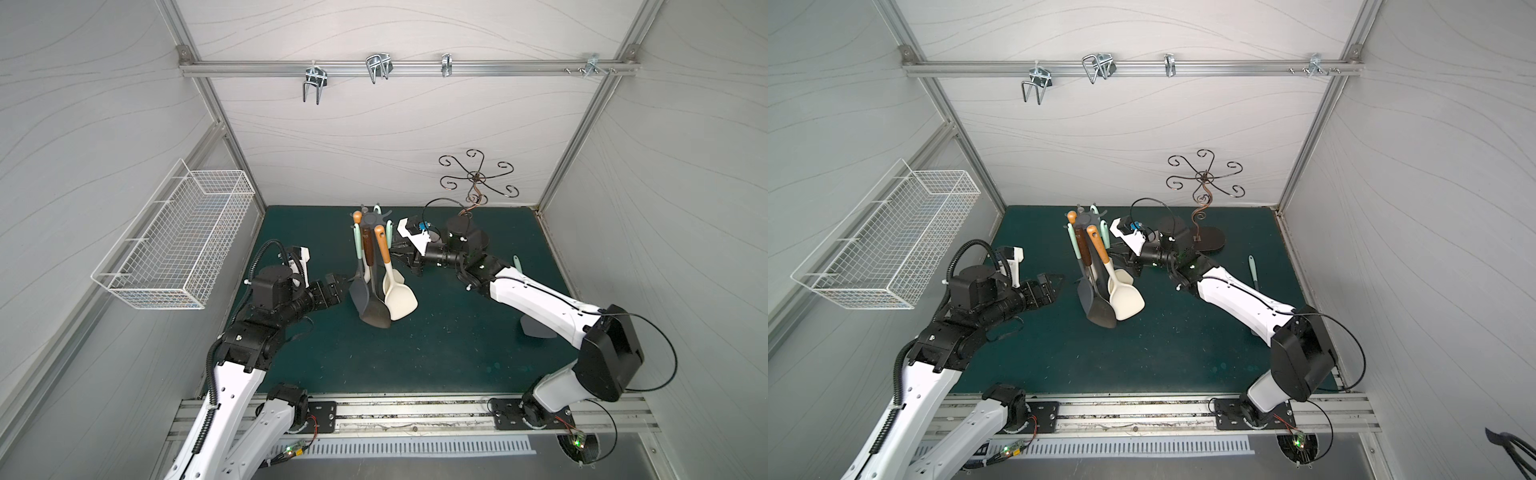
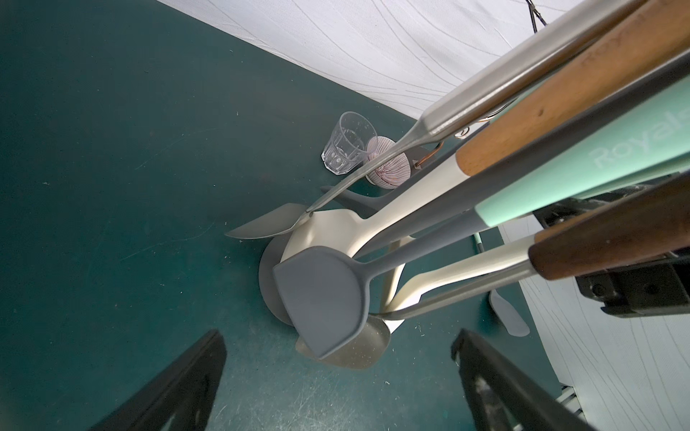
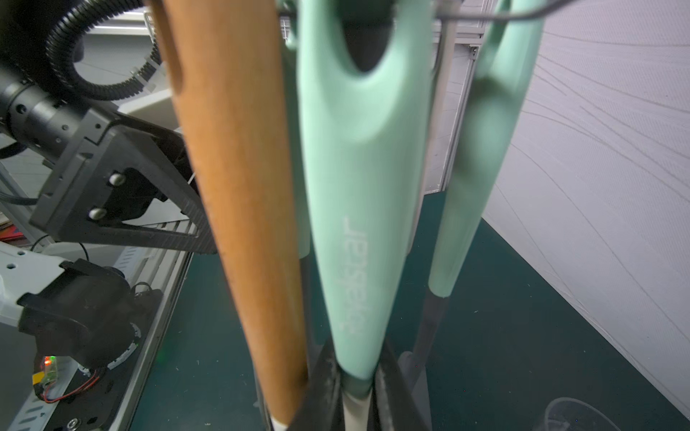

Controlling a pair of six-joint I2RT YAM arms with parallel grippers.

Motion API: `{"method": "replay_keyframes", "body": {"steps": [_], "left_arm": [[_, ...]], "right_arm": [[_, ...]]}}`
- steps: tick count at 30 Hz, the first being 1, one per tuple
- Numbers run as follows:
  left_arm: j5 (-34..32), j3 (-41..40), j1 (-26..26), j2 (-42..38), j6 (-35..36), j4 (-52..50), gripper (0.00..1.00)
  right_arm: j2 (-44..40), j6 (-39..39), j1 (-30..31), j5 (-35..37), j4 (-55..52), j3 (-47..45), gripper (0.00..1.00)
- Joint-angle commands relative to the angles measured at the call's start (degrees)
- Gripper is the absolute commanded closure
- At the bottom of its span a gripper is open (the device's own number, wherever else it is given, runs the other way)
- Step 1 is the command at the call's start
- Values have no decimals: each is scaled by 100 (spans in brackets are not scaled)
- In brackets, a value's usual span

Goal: Take the spatula off the kitchen utensil rack
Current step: Take off the spatula from the rack.

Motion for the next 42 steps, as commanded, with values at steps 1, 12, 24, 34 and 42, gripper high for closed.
{"method": "replay_keyframes", "body": {"steps": [1,12,24,34,42], "left_arm": [[85,20,25,-61,21,235,0],[85,20,22,-83,21,241,0],[85,11,23,-145,21,246,0],[672,-141,25,-580,29,691,0],[1201,-173,24,-544,36,901,0]], "right_arm": [[-188,-401,16,271,-489,163,100],[-407,-439,161,875,-475,62,100],[-754,-602,343,1460,-454,-89,100],[-978,-677,385,1420,-467,-88,100],[-1134,-780,380,1118,-711,-40,100]]}}
